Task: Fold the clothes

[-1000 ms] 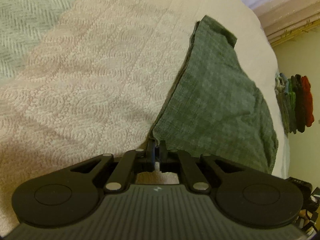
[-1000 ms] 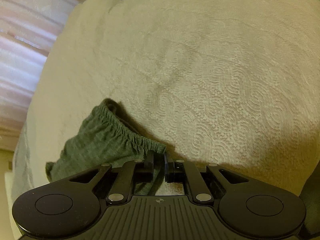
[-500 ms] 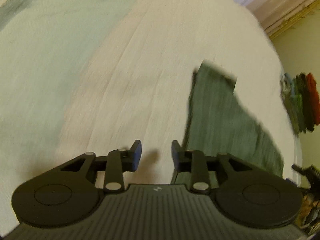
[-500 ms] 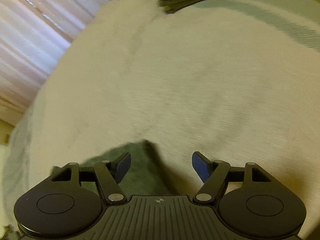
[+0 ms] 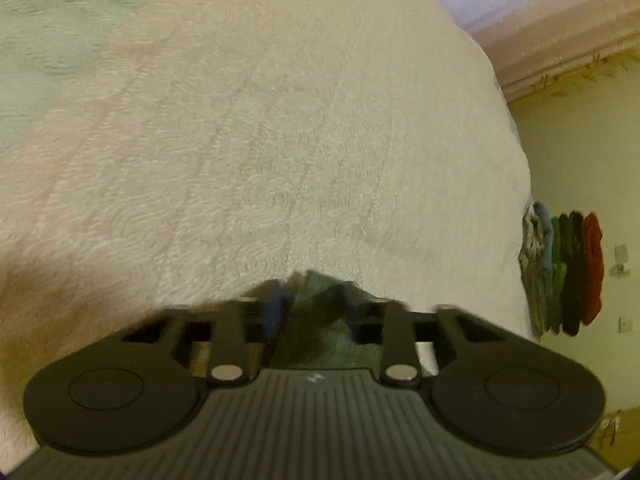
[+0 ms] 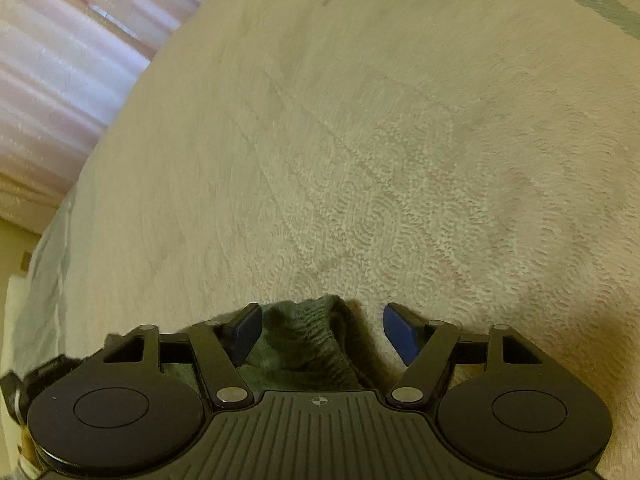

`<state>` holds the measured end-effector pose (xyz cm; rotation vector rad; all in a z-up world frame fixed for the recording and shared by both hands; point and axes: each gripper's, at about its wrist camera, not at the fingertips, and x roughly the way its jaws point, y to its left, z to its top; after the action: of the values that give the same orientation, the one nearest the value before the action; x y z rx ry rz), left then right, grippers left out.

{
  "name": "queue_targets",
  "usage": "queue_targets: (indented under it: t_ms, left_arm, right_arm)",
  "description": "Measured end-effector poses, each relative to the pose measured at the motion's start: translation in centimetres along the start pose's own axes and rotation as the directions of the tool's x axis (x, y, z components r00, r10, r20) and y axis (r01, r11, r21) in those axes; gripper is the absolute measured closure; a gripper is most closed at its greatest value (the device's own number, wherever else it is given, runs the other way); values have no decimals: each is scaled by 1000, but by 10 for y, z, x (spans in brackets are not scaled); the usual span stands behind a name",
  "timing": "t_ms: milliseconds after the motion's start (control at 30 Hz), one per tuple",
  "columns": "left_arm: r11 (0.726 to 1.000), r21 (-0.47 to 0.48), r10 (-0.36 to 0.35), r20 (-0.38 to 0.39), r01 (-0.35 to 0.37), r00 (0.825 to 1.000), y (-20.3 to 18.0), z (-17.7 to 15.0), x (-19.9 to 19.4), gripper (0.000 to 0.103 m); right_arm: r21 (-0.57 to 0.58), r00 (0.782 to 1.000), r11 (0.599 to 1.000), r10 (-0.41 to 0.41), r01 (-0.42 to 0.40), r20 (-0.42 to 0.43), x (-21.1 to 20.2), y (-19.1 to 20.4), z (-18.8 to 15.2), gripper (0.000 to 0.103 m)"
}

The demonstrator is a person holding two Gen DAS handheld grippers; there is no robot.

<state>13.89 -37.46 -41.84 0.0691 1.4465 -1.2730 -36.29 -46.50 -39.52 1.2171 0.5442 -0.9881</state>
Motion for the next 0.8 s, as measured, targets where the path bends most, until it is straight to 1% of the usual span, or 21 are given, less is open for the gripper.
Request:
queue_targets:
  t_ms: [33, 100, 133, 200, 267, 300, 333, 367, 400, 433, 533, 600, 700, 800]
  left_arm:
    - [1000, 22, 3, 16, -4, 1000, -1, -2, -1, 103]
    - [998, 55, 13, 69, -17, 998, -2, -6, -6, 103]
    - [998, 62, 17, 101, -23, 995, 0, -7, -9, 103]
    - [998, 44, 41, 128, -47, 991, 7, -9, -9, 103]
    - [994, 61, 78, 124, -86, 989, 8, -14, -2, 103]
    - [990, 90, 97, 125, -109, 987, 6, -16, 1, 102]
    - [983, 127, 116, 133, -133, 984, 0, -18, 3, 100]
    - [976, 154, 132, 146, -154, 980, -5, -20, 2, 99]
    - [971, 165, 144, 167, -171, 975, -9, -20, -1, 93]
    - [973, 152, 146, 185, -175, 972, -9, -22, -7, 91]
    - [982, 88, 143, 226, -167, 963, -4, -26, -28, 90]
    - [987, 58, 132, 213, -147, 968, 1, -37, -40, 90]
    - [993, 26, 111, 150, -116, 982, 16, -63, -61, 89]
    - [993, -76, 96, 58, -92, 994, 44, -109, -89, 84]
  right_arm:
    - [-25, 1000, 999, -26, 26, -7, 3, 2, 0, 68]
    - [-55, 998, 997, -54, 55, 15, 5, 3, -2, 76]
    - [-69, 997, 995, -67, 69, 28, 6, 4, -2, 78]
    - [-50, 995, 996, -76, 79, 60, 7, 3, -6, 79]
    - [-45, 991, 994, -96, 101, 95, 8, 6, -9, 79]
    - [-40, 988, 993, -108, 113, 111, 8, 9, -10, 78]
    - [-26, 986, 992, -121, 125, 118, 8, 10, -11, 74]
    - [-25, 980, 988, -151, 156, 133, 5, 14, -11, 66]
    - [-25, 972, 982, -184, 190, 149, 3, 17, -11, 46]
    - [-35, 958, 972, -225, 234, 176, -2, 22, -12, 34]
    - [-55, 963, 977, -195, 208, 185, -20, 25, -17, 34]
    - [-1, 978, 990, -142, 143, 152, -31, 13, -24, 34]
    - [126, 992, 990, -74, 61, 98, -52, -20, -43, 34]
    - [257, 999, 966, -15, 3, 44, -67, -53, -66, 34]
